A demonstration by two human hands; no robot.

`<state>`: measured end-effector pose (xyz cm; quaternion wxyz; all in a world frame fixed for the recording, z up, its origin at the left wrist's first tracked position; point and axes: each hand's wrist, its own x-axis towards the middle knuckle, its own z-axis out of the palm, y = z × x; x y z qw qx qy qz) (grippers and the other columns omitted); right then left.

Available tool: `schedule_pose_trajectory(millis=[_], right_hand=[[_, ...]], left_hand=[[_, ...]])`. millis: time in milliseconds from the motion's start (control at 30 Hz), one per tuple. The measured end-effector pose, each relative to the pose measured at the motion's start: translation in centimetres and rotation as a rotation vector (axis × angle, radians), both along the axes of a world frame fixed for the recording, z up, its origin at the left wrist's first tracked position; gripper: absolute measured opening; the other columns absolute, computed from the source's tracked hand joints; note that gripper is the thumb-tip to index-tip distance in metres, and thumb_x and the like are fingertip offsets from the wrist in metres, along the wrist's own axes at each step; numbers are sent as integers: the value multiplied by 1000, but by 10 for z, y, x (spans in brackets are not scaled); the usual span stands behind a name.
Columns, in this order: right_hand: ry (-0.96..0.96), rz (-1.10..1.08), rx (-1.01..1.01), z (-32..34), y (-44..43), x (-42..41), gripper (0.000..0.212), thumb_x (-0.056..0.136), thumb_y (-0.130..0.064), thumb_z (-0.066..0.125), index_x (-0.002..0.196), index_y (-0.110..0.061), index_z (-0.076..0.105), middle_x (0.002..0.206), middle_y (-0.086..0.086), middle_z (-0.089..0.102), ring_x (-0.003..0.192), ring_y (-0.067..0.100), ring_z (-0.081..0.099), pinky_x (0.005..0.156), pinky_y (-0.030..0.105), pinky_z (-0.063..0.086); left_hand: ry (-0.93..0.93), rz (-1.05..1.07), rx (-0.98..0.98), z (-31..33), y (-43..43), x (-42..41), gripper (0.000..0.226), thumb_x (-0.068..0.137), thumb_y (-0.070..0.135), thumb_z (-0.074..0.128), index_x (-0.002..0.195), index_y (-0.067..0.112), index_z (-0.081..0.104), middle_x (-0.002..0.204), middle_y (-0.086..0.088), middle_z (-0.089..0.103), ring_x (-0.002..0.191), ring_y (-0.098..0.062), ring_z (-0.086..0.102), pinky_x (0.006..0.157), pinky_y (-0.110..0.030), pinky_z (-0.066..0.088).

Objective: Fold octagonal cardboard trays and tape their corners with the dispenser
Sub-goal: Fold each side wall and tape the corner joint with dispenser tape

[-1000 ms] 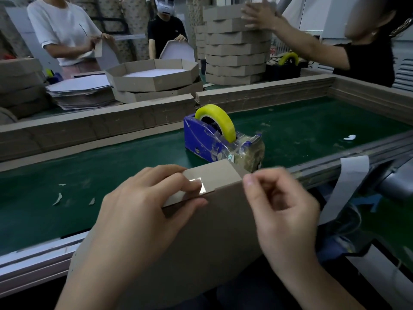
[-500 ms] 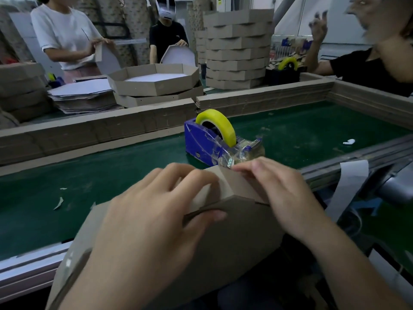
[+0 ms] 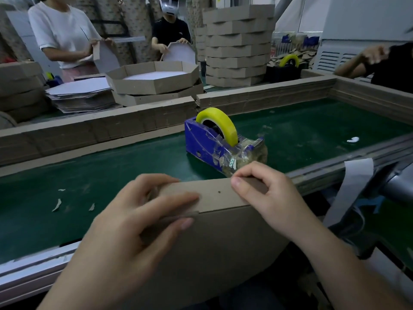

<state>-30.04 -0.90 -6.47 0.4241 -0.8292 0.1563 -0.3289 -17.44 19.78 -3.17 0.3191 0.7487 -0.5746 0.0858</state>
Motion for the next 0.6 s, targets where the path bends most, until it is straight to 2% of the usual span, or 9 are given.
schedule_pose_trajectory(millis=[67, 167, 300, 400, 467, 500, 533, 600], right_hand=[[-2, 11, -26, 2, 6, 4, 17, 84, -39, 59, 84, -23, 67, 82, -10, 63, 84, 7, 60, 72, 18, 45], [1, 16, -54, 2, 11, 5, 21, 84, -38, 57, 87, -21, 68, 85, -10, 63, 87, 8, 60, 75, 24, 47], [-8, 22, -78, 3, 0, 0, 21, 87, -37, 57, 96, -23, 70, 92, -13, 62, 93, 4, 59, 76, 12, 43], [-107, -179, -79, 16, -35, 7, 17, 91, -34, 57, 96, -24, 70, 95, -9, 61, 91, -2, 56, 72, 4, 39], [-10, -292, -31, 26, -65, 20, 17, 94, -37, 56, 96, -27, 69, 101, -6, 57, 94, 0, 54, 70, 8, 36], [99, -315, 0, 28, -78, 27, 20, 95, -40, 53, 97, -28, 69, 105, -5, 55, 96, 5, 54, 71, 15, 36], [214, -305, 38, 29, -89, 35, 24, 95, -43, 51, 96, -28, 70, 107, -5, 53, 96, 11, 53, 74, 22, 34], [368, -218, 151, 31, -98, 45, 32, 95, -49, 49, 88, -29, 73, 106, -9, 54, 96, 13, 48, 81, 31, 31]], left_hand=[[-149, -20, 67, 5, -12, -5, 35, 89, 52, 48, 116, 42, 68, 117, 9, 61, 100, -17, 60, 76, -40, 53], [-271, -27, 121, 9, -24, -10, 36, 92, 49, 45, 116, 39, 69, 111, 6, 64, 94, -18, 61, 73, -35, 52], [-265, -18, 107, 5, -27, -7, 35, 92, 47, 45, 116, 38, 70, 110, 4, 65, 91, -20, 61, 69, -34, 50], [-253, -12, 97, 3, -27, -6, 36, 93, 47, 44, 115, 37, 70, 109, 4, 65, 90, -21, 61, 66, -36, 49], [-252, -16, 97, 4, -28, -6, 37, 94, 47, 43, 115, 37, 71, 110, 4, 65, 90, -19, 61, 67, -37, 49], [-251, -17, 98, 4, -28, -7, 37, 94, 48, 42, 115, 37, 71, 110, 4, 65, 90, -19, 61, 67, -36, 49], [-249, -15, 99, 3, -27, -8, 37, 94, 48, 42, 115, 37, 71, 110, 5, 65, 90, -19, 61, 67, -36, 49], [-242, -7, 98, 3, -26, -8, 37, 94, 48, 42, 115, 38, 70, 110, 5, 65, 89, -19, 61, 68, -34, 48]])
